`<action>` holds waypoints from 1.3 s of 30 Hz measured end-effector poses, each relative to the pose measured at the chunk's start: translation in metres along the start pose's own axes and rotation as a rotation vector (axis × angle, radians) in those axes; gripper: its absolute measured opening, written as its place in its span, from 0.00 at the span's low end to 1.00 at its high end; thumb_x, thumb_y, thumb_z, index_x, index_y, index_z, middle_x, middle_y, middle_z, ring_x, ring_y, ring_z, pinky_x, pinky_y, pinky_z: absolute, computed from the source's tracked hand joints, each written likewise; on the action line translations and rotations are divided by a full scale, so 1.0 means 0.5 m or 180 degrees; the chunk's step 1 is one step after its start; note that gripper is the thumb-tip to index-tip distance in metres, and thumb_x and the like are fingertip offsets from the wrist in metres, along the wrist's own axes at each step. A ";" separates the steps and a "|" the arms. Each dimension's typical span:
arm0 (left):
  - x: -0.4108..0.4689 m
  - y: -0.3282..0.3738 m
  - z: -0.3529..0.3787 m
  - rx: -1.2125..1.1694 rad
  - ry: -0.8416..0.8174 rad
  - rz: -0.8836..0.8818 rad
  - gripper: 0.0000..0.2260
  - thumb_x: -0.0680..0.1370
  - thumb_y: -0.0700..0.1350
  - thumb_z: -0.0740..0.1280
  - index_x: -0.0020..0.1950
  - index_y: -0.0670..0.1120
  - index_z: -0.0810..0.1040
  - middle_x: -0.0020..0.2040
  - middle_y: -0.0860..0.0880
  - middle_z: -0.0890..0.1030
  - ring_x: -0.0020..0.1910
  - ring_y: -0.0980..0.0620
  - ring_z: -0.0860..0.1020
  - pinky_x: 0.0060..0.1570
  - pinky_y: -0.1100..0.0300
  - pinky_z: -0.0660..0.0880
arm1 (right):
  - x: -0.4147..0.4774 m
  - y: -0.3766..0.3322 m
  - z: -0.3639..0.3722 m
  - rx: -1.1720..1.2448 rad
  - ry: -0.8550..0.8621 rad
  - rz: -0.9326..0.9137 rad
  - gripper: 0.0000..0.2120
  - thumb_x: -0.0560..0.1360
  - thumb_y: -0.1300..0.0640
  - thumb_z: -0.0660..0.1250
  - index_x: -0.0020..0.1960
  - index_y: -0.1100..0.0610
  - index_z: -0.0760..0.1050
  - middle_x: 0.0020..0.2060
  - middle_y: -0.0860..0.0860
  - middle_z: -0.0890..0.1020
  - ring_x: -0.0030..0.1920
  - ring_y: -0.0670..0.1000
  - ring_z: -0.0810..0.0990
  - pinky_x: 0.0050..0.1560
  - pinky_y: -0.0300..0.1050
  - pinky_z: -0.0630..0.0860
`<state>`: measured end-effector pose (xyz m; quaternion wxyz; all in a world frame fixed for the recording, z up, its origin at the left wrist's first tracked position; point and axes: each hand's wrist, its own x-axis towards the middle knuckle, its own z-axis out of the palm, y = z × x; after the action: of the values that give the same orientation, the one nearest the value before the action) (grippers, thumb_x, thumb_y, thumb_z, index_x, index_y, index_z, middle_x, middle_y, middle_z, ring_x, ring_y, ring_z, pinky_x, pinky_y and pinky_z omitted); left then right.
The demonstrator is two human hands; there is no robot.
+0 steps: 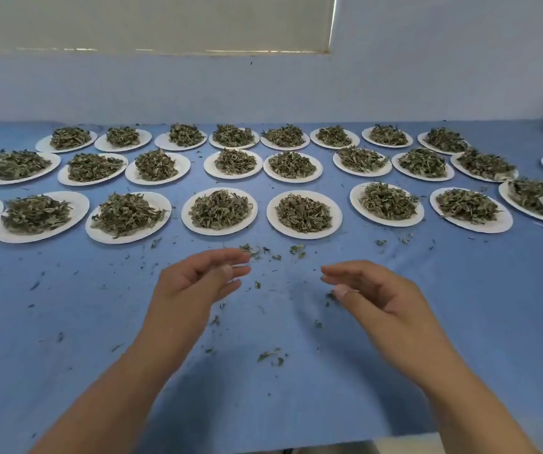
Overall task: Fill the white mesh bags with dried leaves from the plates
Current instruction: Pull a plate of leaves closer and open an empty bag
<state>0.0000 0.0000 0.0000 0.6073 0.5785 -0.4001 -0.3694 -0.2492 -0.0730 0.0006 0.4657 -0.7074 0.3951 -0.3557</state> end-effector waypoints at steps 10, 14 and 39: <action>0.228 -0.061 0.109 0.1065 0.0164 -0.0411 0.19 0.78 0.43 0.64 0.69 0.51 0.77 0.63 0.55 0.80 0.56 0.61 0.79 0.54 0.60 0.78 | 0.280 0.076 -0.042 -0.0921 0.0711 0.0627 0.13 0.77 0.54 0.65 0.61 0.45 0.77 0.59 0.40 0.79 0.59 0.45 0.80 0.54 0.49 0.79; 0.272 -0.068 0.146 0.1314 0.0106 -0.0523 0.25 0.78 0.42 0.60 0.77 0.50 0.68 0.67 0.53 0.76 0.30 0.75 0.74 0.22 0.74 0.69 | 0.335 0.107 -0.051 -0.1174 0.0500 0.0982 0.19 0.76 0.55 0.62 0.66 0.48 0.73 0.63 0.49 0.77 0.56 0.52 0.80 0.49 0.46 0.77; 0.104 -0.040 0.110 0.1042 0.0261 -0.0582 0.17 0.74 0.38 0.61 0.38 0.60 0.59 0.35 0.59 0.64 0.37 0.56 0.64 0.46 0.58 0.65 | 0.139 0.067 -0.014 -0.0697 0.0401 0.0815 0.16 0.77 0.53 0.63 0.63 0.41 0.73 0.63 0.44 0.80 0.51 0.48 0.81 0.50 0.44 0.77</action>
<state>-0.0286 -0.0709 -0.0165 0.4848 0.7181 -0.3755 -0.3292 -0.2327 -0.1459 -0.0193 0.4018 -0.6741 0.5467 -0.2919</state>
